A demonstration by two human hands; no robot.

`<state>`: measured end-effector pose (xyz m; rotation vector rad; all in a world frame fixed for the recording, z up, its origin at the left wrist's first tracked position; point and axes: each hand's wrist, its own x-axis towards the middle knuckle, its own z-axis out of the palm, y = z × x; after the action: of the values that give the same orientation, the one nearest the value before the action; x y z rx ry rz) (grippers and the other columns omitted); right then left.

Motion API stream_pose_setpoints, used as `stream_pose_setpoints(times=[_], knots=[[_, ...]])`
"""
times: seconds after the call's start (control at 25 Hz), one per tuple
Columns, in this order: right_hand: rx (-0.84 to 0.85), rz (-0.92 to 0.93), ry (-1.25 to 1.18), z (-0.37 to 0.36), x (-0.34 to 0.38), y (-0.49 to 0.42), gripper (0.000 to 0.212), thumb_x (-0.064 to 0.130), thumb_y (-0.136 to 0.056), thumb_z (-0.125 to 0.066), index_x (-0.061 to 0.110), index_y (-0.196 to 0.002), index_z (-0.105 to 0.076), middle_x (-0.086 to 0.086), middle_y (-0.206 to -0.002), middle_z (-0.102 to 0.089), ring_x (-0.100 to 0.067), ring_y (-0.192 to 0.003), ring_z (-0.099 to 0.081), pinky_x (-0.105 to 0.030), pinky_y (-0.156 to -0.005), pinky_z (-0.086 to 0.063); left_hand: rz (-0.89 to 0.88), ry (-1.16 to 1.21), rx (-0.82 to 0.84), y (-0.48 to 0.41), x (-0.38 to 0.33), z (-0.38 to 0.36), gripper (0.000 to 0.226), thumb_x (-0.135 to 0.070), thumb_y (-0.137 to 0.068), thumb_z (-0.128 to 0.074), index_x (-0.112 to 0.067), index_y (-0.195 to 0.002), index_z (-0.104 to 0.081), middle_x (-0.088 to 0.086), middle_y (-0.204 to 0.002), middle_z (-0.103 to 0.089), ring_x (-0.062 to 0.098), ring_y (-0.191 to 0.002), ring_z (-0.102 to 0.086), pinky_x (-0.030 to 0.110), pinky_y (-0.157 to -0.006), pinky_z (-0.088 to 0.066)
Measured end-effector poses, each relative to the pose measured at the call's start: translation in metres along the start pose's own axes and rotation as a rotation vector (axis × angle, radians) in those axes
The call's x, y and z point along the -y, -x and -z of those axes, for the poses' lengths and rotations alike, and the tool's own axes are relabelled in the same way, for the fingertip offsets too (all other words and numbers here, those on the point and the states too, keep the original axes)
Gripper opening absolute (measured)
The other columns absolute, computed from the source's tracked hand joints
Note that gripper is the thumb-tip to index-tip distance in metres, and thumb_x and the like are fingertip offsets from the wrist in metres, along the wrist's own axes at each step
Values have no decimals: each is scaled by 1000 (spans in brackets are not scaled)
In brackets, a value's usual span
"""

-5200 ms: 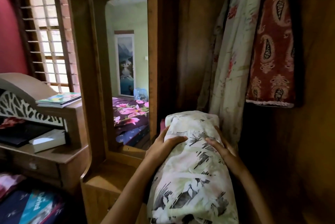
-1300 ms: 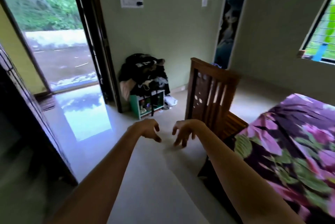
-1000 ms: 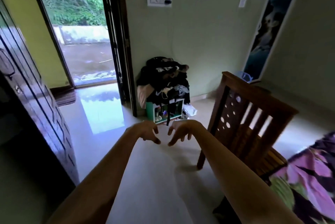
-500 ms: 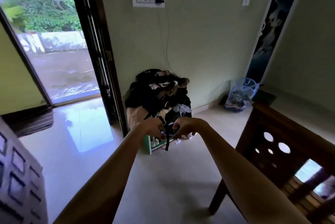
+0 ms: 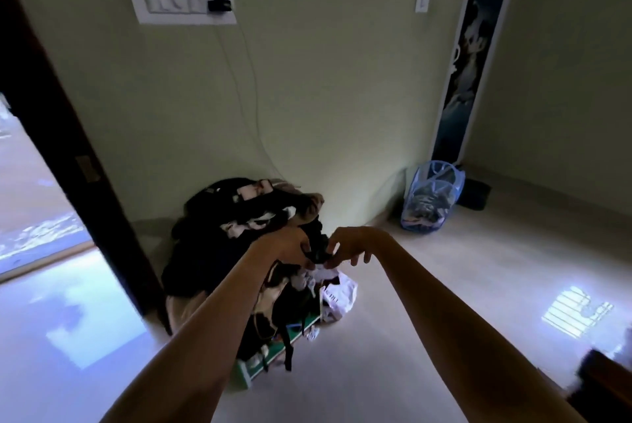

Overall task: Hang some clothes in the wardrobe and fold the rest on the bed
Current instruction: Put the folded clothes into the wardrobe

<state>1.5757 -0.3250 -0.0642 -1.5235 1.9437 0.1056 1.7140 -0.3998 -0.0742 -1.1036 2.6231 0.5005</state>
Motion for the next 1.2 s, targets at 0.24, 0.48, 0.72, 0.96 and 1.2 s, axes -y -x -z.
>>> stream_pose_setpoints(times=[0.24, 0.48, 0.72, 0.96, 1.2], knots=[[-112, -116, -138, 92, -80, -77, 57, 36, -87, -67, 10, -133, -46, -5, -107, -51, -24, -86, -57, -34, -74, -51, -88, 34, -29, -159, -34, 53, 54, -43, -75, -74, -16, -119, -57, 7, -121, -55, 23, -108, -57, 28, -91, -45], [-123, -288, -179, 154, -200, -132, 60, 37, -88, -64, 10, -137, -43, -11, -129, -54, -28, -106, -63, -43, -89, -53, -257, -27, 85, -309, -114, 76, 59, -44, -79, -71, -18, -129, -53, 4, -133, -51, 22, -118, -51, 28, -91, -40], [-226, -480, -336, 232, -325, -159, 58, 37, -89, -63, 9, -136, -42, -11, -124, -55, -30, -104, -63, -42, -87, -53, -512, -162, 163, -458, -217, 115, 59, -40, -80, -71, -12, -129, -54, 5, -128, -57, 21, -107, -55, 28, -88, -42], [-336, -715, -539, 270, -449, -152, 56, 35, -89, -64, 10, -135, -45, -6, -101, -60, -29, -96, -63, -37, -80, -53, -747, -220, 209, -566, -350, 120, 55, -39, -80, -71, -15, -127, -55, 4, -133, -52, 20, -119, -50, 30, -99, -41], [-375, -916, -660, 269, -591, -114, 54, 37, -89, -64, 12, -134, -47, -10, -123, -57, -31, -104, -65, -44, -88, -52, -930, -338, 294, -632, -500, 87, 55, -44, -80, -71, -19, -126, -55, 3, -133, -49, 18, -116, -52, 29, -91, -43]])
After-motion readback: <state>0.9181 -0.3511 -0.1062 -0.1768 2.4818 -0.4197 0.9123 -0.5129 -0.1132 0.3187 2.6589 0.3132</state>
